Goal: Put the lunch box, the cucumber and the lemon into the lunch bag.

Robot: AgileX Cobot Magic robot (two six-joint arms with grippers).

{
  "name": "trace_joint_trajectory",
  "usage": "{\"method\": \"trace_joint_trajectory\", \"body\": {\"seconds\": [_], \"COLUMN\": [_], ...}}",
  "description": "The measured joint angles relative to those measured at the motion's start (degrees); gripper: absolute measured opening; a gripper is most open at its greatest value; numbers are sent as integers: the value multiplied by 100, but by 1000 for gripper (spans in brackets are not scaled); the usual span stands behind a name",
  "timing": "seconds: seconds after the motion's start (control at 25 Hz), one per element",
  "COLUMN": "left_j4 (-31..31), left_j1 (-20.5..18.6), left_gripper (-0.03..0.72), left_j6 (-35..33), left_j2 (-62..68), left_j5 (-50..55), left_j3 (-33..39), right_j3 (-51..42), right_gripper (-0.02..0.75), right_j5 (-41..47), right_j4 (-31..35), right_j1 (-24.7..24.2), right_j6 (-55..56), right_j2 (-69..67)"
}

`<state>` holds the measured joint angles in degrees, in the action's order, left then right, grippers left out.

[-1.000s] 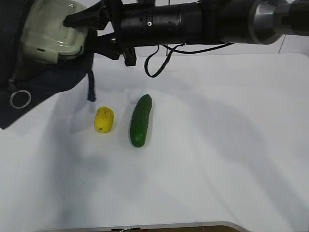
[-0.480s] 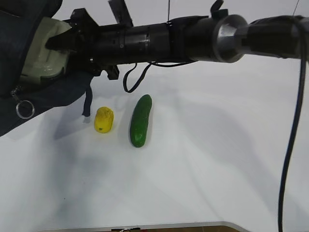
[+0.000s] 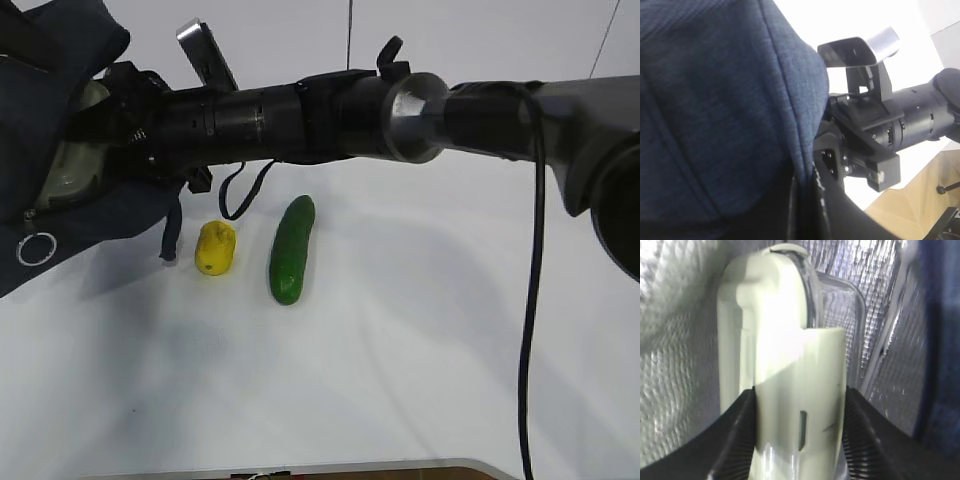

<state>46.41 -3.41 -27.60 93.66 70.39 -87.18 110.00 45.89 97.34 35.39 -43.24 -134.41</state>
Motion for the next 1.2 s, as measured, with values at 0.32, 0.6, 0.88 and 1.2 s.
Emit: {"method": "trace_joint_trajectory", "body": {"seconds": [0.32, 0.6, 0.88, 1.2], "left_j4": [-252, -53, -31, -61], "left_j1": [0, 0, 0, 0], "left_gripper": [-6, -6, -6, -6], "left_j6": [-126, -272, -272, -272], "left_j2": [468, 832, 930, 944], "left_j5": [-10, -46, -68, -68], "left_j3": [0, -13, -13, -13], "right_j3": [55, 55, 55, 100], "right_gripper": [382, 382, 403, 428], "right_j5": [-421, -747, -747, -544], "right_j4": [60, 38, 59, 165], "right_j1": [-10, -10, -10, -10], "right_j6": [-5, -14, -18, -18], "right_j2": [-361, -371, -507, -539]}}
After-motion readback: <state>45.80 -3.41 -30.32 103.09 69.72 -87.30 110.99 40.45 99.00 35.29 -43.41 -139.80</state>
